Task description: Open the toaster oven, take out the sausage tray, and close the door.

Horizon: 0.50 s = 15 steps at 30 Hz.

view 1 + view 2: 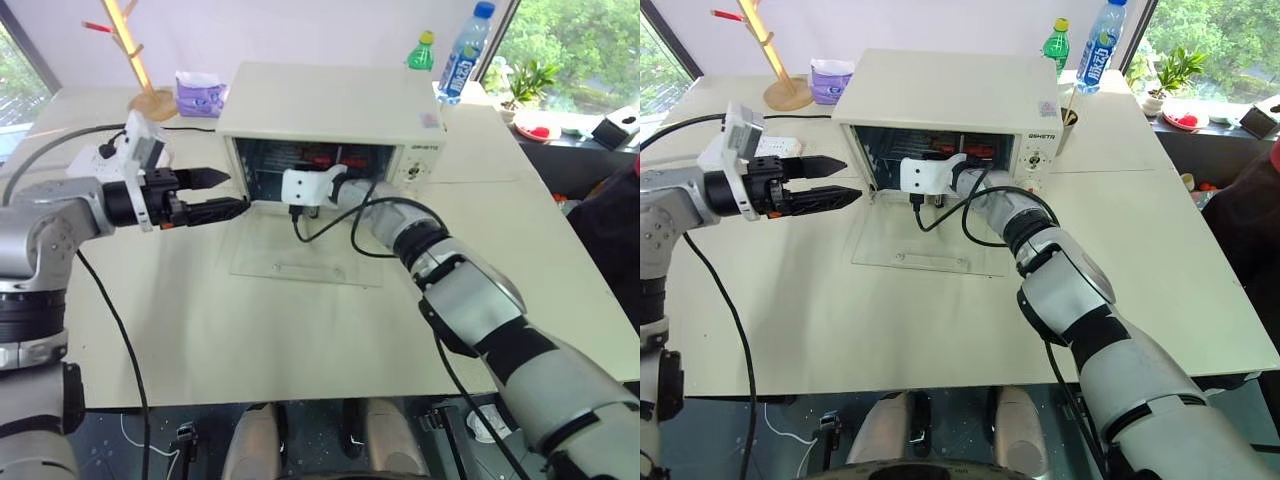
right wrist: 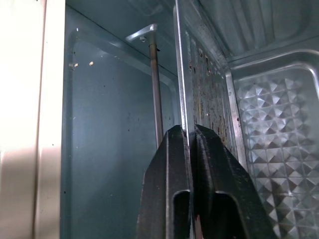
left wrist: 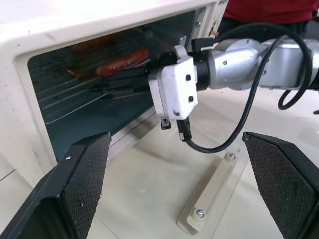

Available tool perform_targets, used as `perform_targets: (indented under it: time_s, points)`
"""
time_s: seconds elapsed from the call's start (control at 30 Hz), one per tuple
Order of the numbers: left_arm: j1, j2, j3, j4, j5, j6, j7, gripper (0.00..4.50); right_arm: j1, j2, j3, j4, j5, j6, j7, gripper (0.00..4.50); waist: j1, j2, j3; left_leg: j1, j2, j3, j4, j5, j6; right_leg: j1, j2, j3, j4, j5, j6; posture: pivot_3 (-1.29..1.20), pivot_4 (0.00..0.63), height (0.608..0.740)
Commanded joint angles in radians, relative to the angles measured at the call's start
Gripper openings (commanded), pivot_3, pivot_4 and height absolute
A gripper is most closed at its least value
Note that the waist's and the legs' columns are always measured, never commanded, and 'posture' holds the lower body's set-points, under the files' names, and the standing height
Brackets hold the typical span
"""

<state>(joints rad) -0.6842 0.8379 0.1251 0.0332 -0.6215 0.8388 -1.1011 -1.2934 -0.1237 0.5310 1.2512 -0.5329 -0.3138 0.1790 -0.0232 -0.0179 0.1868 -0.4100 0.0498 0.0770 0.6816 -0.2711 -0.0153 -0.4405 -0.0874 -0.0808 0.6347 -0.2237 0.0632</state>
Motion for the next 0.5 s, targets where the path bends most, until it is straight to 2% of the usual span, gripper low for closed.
perform_targets:
  time_s: [0.03, 0.27, 0.5]
  points:
    - [-0.053, -0.001, -0.026, 0.045, 0.018, -0.037, -0.037, 4.5, -0.024, 0.007, -0.03, -0.021, 0.01, -0.02, -0.011, 0.02, 0.0, 0.0, 0.0, 0.0, 0.0, 0.0, 0.0, 0.0, 0.0, 0.0, 0.0, 0.0, 0.0, 0.0, 0.0, 0.0, 0.15, 0.722]
    - [-0.173, -0.046, -0.113, 0.21, 0.082, -0.109, -0.111, 4.5, 0.001, -0.003, -0.029, -0.072, 0.005, -0.043, -0.009, 0.02, 0.0, 0.0, 0.0, 0.0, 0.0, 0.0, 0.0, 0.0, 0.0, 0.0, 0.0, 0.0, 0.0, 0.0, 0.0, 0.0, 0.15, 0.722]
    - [-0.375, -0.112, -0.18, 0.547, 0.209, -0.251, -0.195, 4.5, 0.099, -0.028, -0.031, -0.268, 0.006, -0.032, 0.033, 0.02, -0.004, 0.0, 0.0, 0.0, 0.0, 0.001, -0.001, 0.0, 0.0, -0.001, 0.0, 0.0, 0.0, 0.0, 0.0, 0.0, 0.15, 0.722]
